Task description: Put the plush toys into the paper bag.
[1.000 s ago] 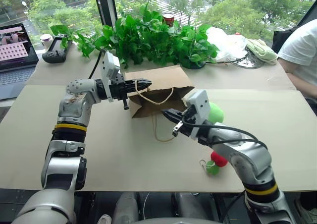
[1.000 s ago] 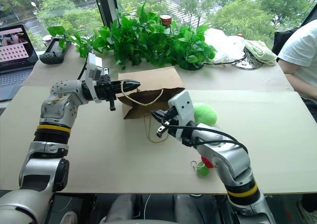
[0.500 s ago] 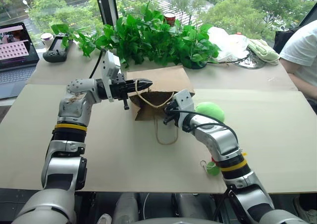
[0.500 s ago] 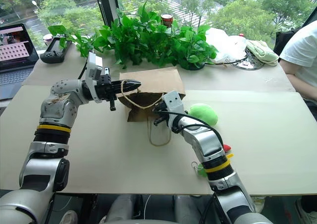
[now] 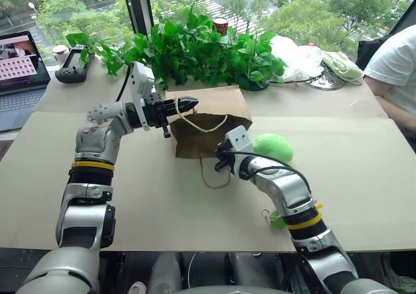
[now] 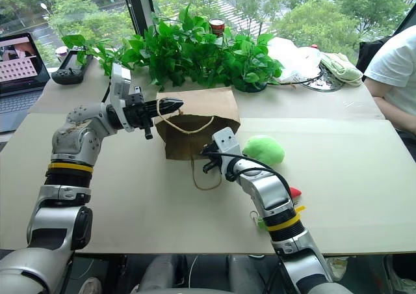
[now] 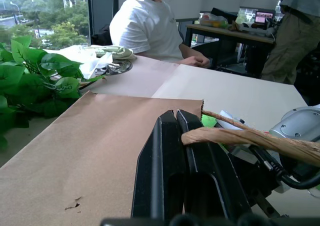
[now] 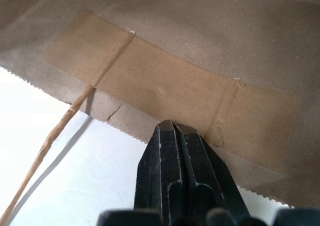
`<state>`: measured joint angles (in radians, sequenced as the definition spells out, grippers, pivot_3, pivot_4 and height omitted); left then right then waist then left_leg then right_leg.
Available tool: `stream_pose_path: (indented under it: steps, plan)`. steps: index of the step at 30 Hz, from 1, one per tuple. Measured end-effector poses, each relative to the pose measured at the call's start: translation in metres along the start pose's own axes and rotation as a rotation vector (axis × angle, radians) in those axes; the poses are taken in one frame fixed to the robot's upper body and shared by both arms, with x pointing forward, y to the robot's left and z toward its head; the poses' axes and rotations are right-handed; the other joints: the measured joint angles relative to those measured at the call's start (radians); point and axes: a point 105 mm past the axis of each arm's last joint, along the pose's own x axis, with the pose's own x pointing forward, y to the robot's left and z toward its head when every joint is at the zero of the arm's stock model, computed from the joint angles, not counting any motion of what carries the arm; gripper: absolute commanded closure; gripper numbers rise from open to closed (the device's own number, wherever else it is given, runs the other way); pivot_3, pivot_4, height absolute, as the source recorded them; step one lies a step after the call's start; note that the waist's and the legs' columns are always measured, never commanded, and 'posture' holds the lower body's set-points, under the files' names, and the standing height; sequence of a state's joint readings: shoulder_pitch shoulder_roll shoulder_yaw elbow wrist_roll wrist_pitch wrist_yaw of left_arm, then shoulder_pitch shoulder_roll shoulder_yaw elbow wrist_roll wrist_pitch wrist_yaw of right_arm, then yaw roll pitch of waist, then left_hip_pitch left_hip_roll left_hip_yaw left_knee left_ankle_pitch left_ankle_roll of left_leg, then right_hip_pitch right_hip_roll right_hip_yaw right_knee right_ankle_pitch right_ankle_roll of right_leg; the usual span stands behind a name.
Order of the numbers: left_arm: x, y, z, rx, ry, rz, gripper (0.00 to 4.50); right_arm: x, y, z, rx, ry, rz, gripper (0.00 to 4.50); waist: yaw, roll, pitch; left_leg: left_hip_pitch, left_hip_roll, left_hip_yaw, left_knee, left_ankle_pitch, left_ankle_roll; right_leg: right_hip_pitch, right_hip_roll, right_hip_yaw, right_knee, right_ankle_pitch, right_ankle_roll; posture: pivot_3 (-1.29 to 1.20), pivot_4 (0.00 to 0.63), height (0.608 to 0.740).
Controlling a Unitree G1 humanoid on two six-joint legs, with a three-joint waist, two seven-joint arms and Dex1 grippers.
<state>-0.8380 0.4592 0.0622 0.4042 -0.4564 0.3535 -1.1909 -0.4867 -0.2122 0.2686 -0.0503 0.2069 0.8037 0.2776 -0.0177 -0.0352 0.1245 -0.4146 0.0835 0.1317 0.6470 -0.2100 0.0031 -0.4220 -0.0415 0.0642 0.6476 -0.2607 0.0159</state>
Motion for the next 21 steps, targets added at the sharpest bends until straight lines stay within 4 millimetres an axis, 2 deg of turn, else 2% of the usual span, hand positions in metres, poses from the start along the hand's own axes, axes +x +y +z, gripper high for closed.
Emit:
stream_pose_path:
  steps: [4, 14, 17, 20, 21]
  plan:
    - [0.003, 0.001, 0.011, 0.015, -0.028, 0.000, 4.50, 0.001, 0.002, 0.000, 0.000, 0.000, 0.005, 4.45, -0.001, 0.000, 0.000, 0.000, 0.000, 0.000, 0.000, 0.000, 0.000, 0.000, 0.000, 0.000, 0.000, 0.000, 0.000, 0.00, 0.150, 0.740]
    - [0.006, -0.001, 0.010, 0.006, -0.026, -0.005, 4.50, -0.001, -0.001, 0.002, -0.001, -0.015, -0.019, 4.45, -0.001, 0.000, 0.000, 0.000, 0.000, 0.000, 0.000, 0.000, 0.000, 0.000, 0.000, 0.000, 0.000, 0.000, 0.000, 0.00, 0.150, 0.740]
    - [0.006, -0.002, 0.008, 0.001, -0.026, -0.006, 4.50, -0.009, -0.004, 0.006, 0.012, -0.051, -0.032, 4.45, 0.000, 0.000, 0.000, -0.001, 0.000, 0.000, -0.001, 0.000, 0.000, -0.001, 0.000, 0.000, 0.000, 0.000, 0.000, 0.00, 0.150, 0.740]
    - [0.006, -0.002, 0.007, -0.003, -0.025, -0.008, 4.50, -0.029, -0.013, 0.027, -0.012, -0.135, -0.059, 4.45, 0.002, 0.000, 0.000, -0.002, 0.000, 0.000, -0.001, 0.000, 0.000, -0.001, 0.000, 0.000, -0.001, 0.000, 0.000, 0.00, 0.150, 0.740]
    - [0.006, -0.003, 0.007, -0.004, -0.025, -0.010, 4.50, -0.036, -0.015, 0.033, -0.013, -0.156, -0.065, 4.18, 0.002, 0.000, 0.000, -0.002, 0.000, 0.000, -0.001, 0.000, 0.000, -0.001, 0.000, 0.000, -0.001, 0.000, 0.000, 0.00, 0.150, 0.740]
